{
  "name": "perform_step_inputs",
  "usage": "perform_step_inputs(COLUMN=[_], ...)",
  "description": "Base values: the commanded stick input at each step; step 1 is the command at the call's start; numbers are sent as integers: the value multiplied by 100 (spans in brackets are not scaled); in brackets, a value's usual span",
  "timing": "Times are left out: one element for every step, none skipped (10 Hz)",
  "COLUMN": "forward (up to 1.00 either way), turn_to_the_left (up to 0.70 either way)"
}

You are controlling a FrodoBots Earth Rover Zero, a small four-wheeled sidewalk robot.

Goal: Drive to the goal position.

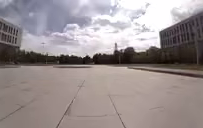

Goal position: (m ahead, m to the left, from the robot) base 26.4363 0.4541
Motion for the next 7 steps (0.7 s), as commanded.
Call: perform_step_inputs(forward=[100,100,100,100,100,100,100], turn_to_the_left=[0,0,0,0,0,0,0])
